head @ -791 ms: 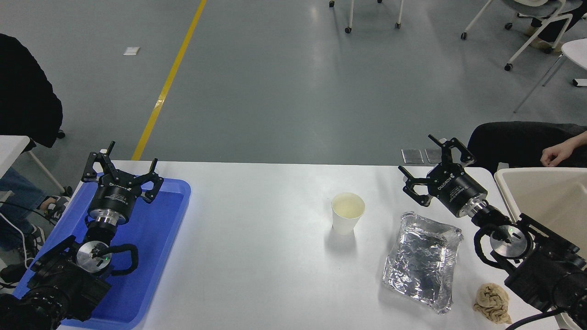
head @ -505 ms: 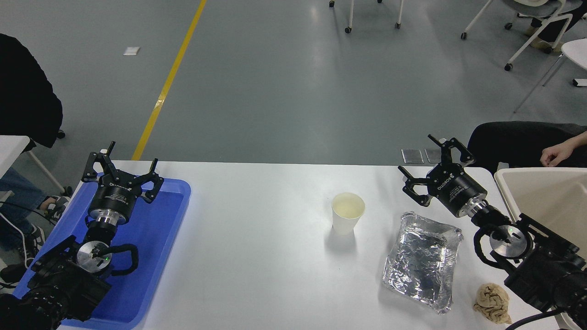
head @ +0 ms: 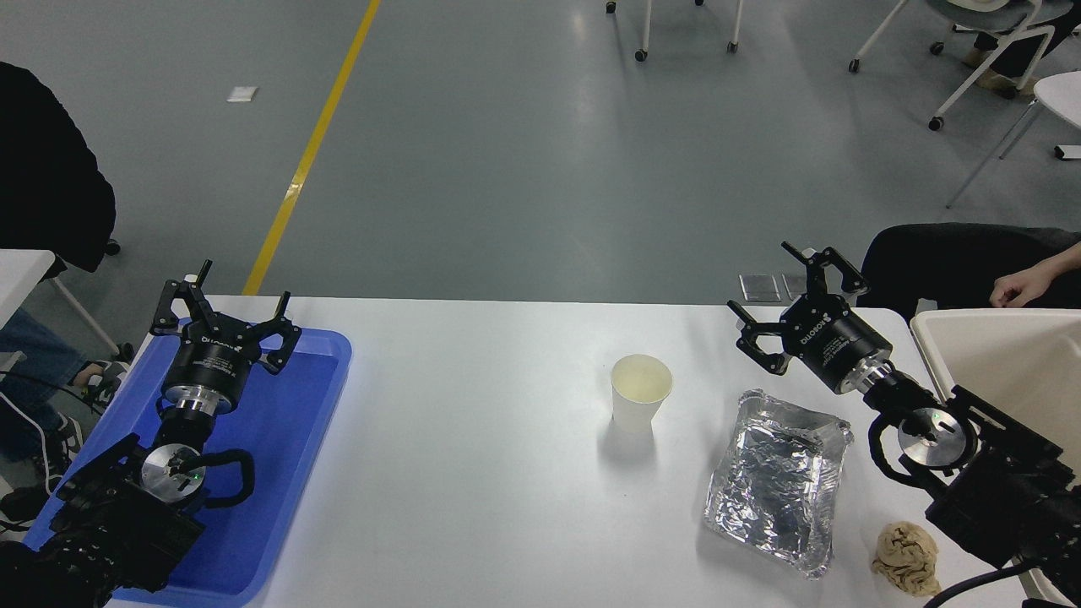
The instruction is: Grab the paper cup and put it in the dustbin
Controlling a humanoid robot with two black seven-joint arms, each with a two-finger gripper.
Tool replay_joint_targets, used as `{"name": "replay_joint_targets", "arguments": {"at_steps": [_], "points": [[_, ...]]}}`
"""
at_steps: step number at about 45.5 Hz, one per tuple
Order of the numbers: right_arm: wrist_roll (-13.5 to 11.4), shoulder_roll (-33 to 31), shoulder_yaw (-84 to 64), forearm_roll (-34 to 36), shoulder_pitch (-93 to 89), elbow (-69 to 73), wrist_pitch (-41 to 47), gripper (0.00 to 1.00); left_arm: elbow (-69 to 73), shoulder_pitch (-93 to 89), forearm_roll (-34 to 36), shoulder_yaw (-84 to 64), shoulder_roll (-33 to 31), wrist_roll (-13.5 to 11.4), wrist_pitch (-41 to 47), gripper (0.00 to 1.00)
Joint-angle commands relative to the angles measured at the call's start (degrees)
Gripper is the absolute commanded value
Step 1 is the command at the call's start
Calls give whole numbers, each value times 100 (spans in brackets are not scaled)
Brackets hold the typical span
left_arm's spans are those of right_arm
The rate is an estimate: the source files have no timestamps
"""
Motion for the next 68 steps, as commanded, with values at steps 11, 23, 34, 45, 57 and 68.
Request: {"name": "replay_joint_targets", "arguments": {"at_steps": [11,23,34,45,57,68], "points": [[5,-663,-1911,-917,785,725,-199,100,0,0,0,0,4,0,0,100],[5,-1059,-3879,-2043,2067,1121,-454,100,0,0,0,0,4,0,0,100],[-4,-1270,-5884,-2218,3623,1956,-718,100,0,0,0,0,4,0,0,100],[-12,-1024,-7264,-2465,4766,2808,-911,100,0,0,0,0,4,0,0,100],[-21,-383,-8679,-2869,6102,3644,-973,100,0,0,0,0,12,0,0,100],[-12,171,-9989,-2632,7306,4144,-929,100,0,0,0,0,13,0,0,100]]}}
